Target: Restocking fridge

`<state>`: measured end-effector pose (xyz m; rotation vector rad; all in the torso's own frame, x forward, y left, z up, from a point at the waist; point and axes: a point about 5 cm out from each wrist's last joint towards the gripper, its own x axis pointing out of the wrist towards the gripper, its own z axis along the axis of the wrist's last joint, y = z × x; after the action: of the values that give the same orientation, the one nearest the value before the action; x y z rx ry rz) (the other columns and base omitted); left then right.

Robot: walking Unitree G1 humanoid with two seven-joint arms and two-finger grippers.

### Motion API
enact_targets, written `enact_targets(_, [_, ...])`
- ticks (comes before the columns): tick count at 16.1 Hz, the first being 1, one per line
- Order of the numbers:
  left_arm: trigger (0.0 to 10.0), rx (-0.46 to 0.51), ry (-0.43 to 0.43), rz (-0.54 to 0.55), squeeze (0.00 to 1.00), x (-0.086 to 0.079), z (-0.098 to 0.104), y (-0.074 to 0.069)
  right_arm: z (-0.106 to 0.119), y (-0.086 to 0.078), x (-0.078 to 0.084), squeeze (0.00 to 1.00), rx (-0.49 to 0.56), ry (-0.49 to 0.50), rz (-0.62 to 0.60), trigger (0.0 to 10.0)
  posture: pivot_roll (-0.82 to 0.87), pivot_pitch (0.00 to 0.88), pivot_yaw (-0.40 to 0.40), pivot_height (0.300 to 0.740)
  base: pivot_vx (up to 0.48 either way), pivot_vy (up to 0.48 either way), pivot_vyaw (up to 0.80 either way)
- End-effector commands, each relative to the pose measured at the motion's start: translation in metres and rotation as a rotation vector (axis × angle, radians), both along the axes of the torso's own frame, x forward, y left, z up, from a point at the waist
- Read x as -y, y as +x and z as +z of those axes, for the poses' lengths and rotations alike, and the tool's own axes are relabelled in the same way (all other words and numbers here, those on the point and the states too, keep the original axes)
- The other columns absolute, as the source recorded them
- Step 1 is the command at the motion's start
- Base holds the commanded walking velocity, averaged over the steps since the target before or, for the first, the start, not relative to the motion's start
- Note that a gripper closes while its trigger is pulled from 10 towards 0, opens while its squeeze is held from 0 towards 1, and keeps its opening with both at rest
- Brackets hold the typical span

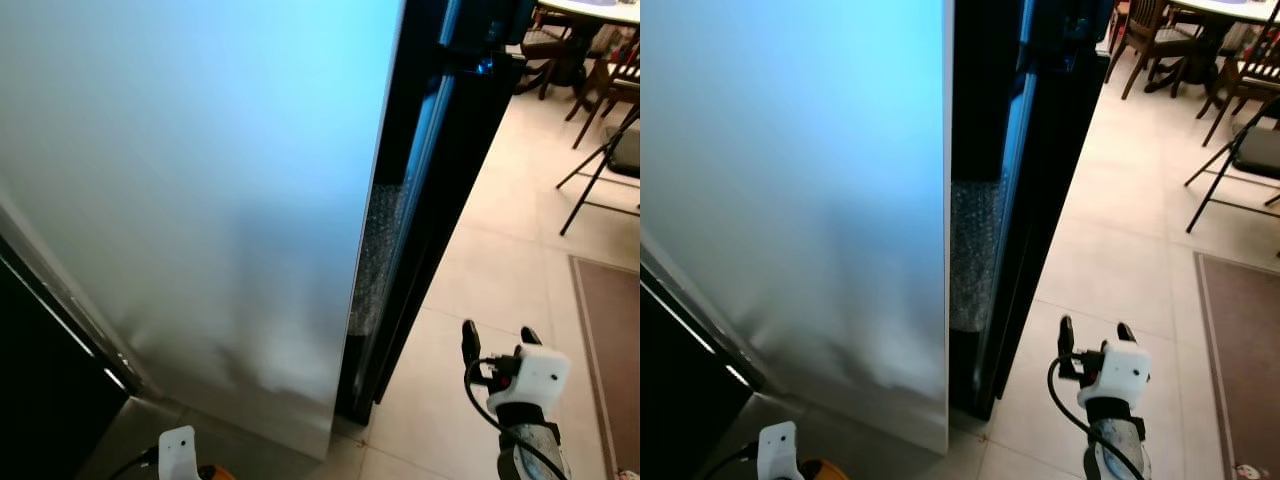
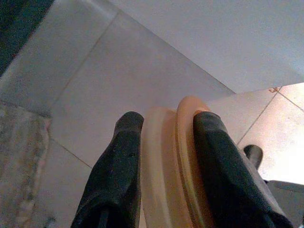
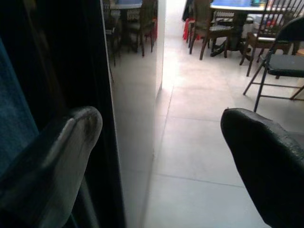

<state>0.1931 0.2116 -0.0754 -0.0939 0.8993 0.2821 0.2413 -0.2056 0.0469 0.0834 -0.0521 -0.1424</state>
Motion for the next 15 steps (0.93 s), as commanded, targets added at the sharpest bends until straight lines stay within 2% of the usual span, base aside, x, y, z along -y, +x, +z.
enact_targets(1, [10.0, -0.019, 0.012, -0.018, 0.0, -0.004, -0.003, -0.007, 0.008, 0.0, 0.001, 0.0, 0.015, 0.034, -0.023, 10.0, 0.02, 0.0, 0.0, 0.74, 0.0, 0.0, 0.0])
enact_targets(3, [10.0, -0.021, 0.017, -0.023, 0.0, -0.006, -0.002, -0.007, 0.017, -0.002, -0.001, 0.0, 0.025, 0.031, -0.041, 10.0, 0.01, 0.0, 0.009, 0.74, 0.0, 0.0, 0.0])
enact_targets(6, [10.0, -0.038, 0.017, -0.057, 0.0, -0.007, -0.003, -0.008, 0.018, -0.01, 0.001, 0.0, 0.013, 0.034, -0.066, 10.0, -0.01, 0.0, 0.022, 0.74, 0.0, 0.0, 0.0])
enact_targets(8, [10.0, -0.037, 0.012, -0.081, 0.0, -0.007, -0.003, -0.009, 0.018, -0.017, 0.011, 0.0, -0.019, 0.04, -0.109, 10.0, -0.01, 0.0, 0.021, 0.74, 0.0, 0.0, 0.0])
enact_targets(13, [10.0, -0.026, 0.001, -0.08, 0.0, -0.004, -0.004, -0.01, 0.028, -0.009, 0.02, 0.0, -0.014, 0.02, -0.113, 10.0, -0.02, 0.0, 0.006, 0.74, 0.0, 0.0, 0.0])
enact_targets(15, [10.0, -0.031, -0.003, -0.09, 0.0, -0.003, -0.005, -0.01, 0.029, -0.009, 0.022, 0.0, -0.018, 0.042, -0.123, 10.0, -0.02, 0.0, 0.003, 0.74, 0.0, 0.0, 0.0])
